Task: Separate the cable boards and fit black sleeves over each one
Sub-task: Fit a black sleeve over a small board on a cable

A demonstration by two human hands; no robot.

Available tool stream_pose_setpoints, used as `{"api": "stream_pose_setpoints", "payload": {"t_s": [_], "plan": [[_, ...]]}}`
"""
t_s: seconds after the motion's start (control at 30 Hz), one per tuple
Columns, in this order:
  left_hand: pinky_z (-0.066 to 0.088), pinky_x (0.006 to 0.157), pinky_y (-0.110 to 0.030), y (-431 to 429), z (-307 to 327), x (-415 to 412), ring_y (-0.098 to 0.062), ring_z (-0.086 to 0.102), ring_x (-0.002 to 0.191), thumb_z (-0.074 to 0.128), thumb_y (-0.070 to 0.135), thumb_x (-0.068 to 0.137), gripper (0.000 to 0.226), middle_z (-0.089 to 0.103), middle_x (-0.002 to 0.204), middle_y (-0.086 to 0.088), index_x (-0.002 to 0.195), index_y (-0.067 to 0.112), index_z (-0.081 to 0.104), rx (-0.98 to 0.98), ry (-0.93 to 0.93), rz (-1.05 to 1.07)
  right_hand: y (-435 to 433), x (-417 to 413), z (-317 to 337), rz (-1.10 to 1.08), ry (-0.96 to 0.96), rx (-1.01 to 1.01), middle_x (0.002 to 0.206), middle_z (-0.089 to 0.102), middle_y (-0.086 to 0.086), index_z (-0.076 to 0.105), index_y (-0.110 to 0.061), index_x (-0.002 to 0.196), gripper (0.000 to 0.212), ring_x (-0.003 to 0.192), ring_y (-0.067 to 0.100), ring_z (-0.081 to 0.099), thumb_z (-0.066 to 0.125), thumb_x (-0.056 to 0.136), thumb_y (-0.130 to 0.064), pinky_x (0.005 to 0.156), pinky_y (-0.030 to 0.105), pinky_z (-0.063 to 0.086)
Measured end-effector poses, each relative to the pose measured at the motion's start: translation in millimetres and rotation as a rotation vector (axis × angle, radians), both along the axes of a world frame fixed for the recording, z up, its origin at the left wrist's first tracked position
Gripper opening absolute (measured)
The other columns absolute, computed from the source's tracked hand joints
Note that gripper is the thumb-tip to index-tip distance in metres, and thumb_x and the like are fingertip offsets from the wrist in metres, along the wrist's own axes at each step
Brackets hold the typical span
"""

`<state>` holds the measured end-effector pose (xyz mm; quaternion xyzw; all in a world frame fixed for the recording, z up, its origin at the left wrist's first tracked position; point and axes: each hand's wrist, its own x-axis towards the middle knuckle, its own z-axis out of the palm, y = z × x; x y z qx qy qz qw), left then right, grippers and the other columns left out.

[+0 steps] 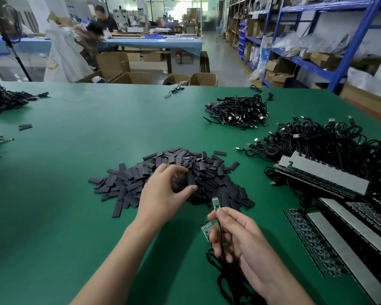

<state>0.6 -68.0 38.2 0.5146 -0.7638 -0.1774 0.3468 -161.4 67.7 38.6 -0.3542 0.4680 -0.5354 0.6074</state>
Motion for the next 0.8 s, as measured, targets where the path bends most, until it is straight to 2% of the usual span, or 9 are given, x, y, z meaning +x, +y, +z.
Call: {"api": "stream_pose_setpoints", "payload": {"t_s": [0.07,0.13,0.23,0.3,0.47,0.63,0.73,0.8], "plan": [[0.047,0.071,-0.017,26,-2,3,-0.007,0.061,0.082,0.086,0.045,0.076,0.036,0.065,0.095,0.012,0.107,0.036,0.070,0.131,0.273,-0.108,0,0,-1,-0.024,0.012,-0.004,0.075,0.067,0.012,0.073,-0.020,0.091,0.030,0.052,0.015,0.056,0.073,0.079,-0.048,0.041,0.019,0.033],[0.045,0.068,-0.015,52,-6,6,-0.008,0.064,0.084,0.083,0.049,0.074,0.037,0.068,0.098,0.010,0.106,0.037,0.071,0.244,0.425,-0.245,1,2,-1,-0.026,0.023,-0.007,0.075,0.067,0.010,0.072,-0.022,0.090,0.026,0.052,0.014,0.056,0.073,0.080,-0.046,0.041,0.019,0.033],[0.046,0.071,-0.019,74,-15,6,-0.012,0.065,0.089,0.079,0.049,0.075,0.037,0.067,0.101,0.011,0.108,0.037,0.069,0.254,0.425,-0.348,2,3,-2,-0.011,0.024,-0.009,0.073,0.066,0.006,0.075,-0.030,0.083,0.015,0.052,0.015,0.058,0.078,0.081,-0.045,0.040,0.020,0.034],[0.046,0.074,-0.023,78,-19,5,-0.014,0.064,0.090,0.080,0.047,0.076,0.037,0.067,0.100,0.011,0.109,0.037,0.068,0.273,0.464,-0.354,2,3,-4,-0.001,-0.004,-0.003,0.075,0.066,0.004,0.077,-0.031,0.085,0.016,0.053,0.016,0.061,0.084,0.080,-0.044,0.041,0.021,0.036],[0.052,0.082,-0.043,78,-25,8,-0.015,0.064,0.091,0.082,0.041,0.077,0.039,0.067,0.100,0.007,0.113,0.035,0.069,0.329,0.517,-0.396,2,-3,-8,0.046,-0.051,-0.013,0.105,0.076,0.019,0.077,-0.024,0.096,0.027,0.064,0.015,0.065,0.083,0.077,-0.043,0.048,0.020,0.042],[0.047,0.080,-0.030,76,-23,8,-0.016,0.063,0.093,0.082,0.037,0.078,0.041,0.067,0.101,0.005,0.117,0.032,0.069,0.361,0.562,-0.435,-2,-6,-15,0.036,-0.046,-0.028,0.102,0.076,0.016,0.076,-0.019,0.102,0.041,0.066,0.013,0.065,0.089,0.073,-0.044,0.048,0.018,0.043],[0.051,0.080,-0.033,77,-21,4,-0.013,0.064,0.093,0.075,0.040,0.082,0.034,0.069,0.101,0.007,0.115,0.034,0.073,0.435,0.648,-0.425,-4,-4,-15,-0.025,0.063,-0.078,0.089,0.074,0.012,0.075,-0.027,0.089,0.036,0.063,0.016,0.067,0.092,0.067,-0.049,0.047,0.018,0.042],[0.052,0.082,-0.024,77,-21,2,-0.012,0.068,0.093,0.074,0.041,0.083,0.028,0.073,0.098,0.007,0.111,0.033,0.076,0.464,0.670,-0.377,-5,-2,-16,-0.064,0.160,-0.105,0.092,0.076,0.017,0.073,-0.025,0.087,0.029,0.063,0.019,0.069,0.089,0.071,-0.044,0.047,0.018,0.041]]}}
